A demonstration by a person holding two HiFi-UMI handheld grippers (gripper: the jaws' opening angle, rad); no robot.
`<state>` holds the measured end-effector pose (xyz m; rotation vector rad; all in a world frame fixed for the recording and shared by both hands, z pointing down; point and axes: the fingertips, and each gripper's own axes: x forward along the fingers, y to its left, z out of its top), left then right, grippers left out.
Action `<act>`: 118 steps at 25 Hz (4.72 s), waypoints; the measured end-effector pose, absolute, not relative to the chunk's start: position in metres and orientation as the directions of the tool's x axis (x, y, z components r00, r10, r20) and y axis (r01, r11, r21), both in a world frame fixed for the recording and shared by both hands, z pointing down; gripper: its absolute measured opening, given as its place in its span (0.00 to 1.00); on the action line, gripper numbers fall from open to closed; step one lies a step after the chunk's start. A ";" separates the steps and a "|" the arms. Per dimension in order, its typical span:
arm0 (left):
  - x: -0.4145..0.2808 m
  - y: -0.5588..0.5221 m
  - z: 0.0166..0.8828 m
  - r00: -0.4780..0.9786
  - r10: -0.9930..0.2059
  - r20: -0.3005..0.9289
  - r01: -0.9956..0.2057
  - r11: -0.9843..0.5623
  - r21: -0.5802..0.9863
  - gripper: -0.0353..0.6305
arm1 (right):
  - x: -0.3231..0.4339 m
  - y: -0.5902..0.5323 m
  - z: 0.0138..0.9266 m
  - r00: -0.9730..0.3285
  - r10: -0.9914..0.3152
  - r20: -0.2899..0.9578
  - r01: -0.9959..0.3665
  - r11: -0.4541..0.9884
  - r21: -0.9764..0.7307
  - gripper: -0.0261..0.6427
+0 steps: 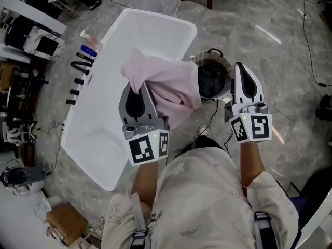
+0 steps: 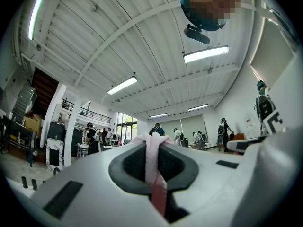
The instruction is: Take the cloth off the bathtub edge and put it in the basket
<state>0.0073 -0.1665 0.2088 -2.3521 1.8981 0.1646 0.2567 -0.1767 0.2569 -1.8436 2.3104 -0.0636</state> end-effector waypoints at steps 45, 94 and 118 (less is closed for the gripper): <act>0.229 -0.405 0.334 0.695 -0.719 -0.004 -0.715 -0.693 0.089 0.09 | 0.410 -0.312 0.299 0.234 -0.972 0.024 -0.969 -0.235 -0.075 0.02; 0.300 -0.366 0.671 0.702 -0.318 0.637 -0.592 -0.758 0.273 0.09 | 0.436 -0.311 0.396 0.312 -0.907 0.283 -0.940 -0.338 -0.049 0.02; 0.322 -0.342 0.800 0.600 -0.150 0.786 -0.600 -0.734 0.318 0.09 | 0.431 -0.286 0.461 0.308 -0.855 0.418 -0.934 -0.356 -0.041 0.02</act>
